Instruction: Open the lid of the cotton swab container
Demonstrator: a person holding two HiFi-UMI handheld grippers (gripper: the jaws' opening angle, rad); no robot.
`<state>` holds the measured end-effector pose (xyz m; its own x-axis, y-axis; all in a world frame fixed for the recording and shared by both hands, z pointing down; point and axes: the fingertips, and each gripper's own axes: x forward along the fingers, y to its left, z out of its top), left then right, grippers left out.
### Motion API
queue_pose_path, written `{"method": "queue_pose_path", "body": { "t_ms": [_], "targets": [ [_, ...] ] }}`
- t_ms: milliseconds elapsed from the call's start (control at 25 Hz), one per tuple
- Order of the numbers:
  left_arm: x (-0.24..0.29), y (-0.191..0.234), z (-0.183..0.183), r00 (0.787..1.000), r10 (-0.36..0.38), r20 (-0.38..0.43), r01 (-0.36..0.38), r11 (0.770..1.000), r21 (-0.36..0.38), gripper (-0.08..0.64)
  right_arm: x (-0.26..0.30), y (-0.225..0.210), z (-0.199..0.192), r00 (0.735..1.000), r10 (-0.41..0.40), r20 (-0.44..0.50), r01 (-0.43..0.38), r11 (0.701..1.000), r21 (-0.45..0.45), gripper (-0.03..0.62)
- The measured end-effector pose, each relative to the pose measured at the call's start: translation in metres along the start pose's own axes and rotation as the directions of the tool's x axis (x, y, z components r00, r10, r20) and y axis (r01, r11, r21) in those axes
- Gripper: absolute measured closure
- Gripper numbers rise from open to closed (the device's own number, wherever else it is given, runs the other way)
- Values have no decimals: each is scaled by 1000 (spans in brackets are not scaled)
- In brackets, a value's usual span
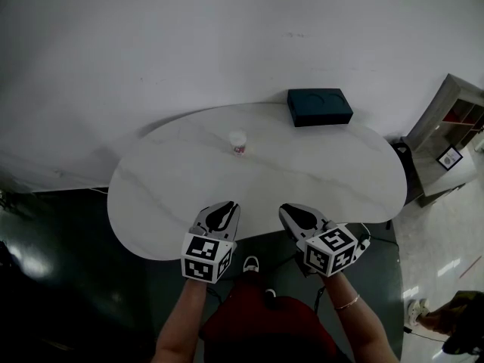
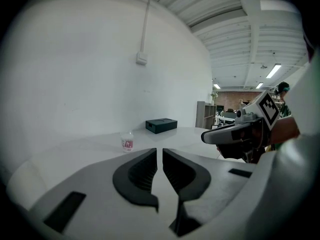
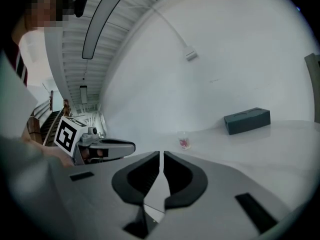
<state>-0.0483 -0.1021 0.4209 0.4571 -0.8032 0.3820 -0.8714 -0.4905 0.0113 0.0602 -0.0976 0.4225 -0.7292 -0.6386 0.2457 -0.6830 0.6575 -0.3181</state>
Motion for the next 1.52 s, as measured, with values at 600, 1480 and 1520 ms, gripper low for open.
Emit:
{"method": "queue_pose_path", "body": {
  "t_ms": [600, 1480, 1520],
  "targets": [
    [-42, -7, 4, 992, 77, 97, -75, 997, -24, 531, -34, 16, 13, 993, -63, 98, 74, 992, -107, 577],
    [-105, 16, -4, 964, 194, 181, -174, 977, -121, 534, -61, 26, 18, 978, -125, 169, 143, 984, -104, 577],
    [-107, 16, -5, 963, 199, 184, -178, 976, -123, 534, -63, 26, 18, 977, -129, 172, 148, 984, -103, 577]
  ]
}}
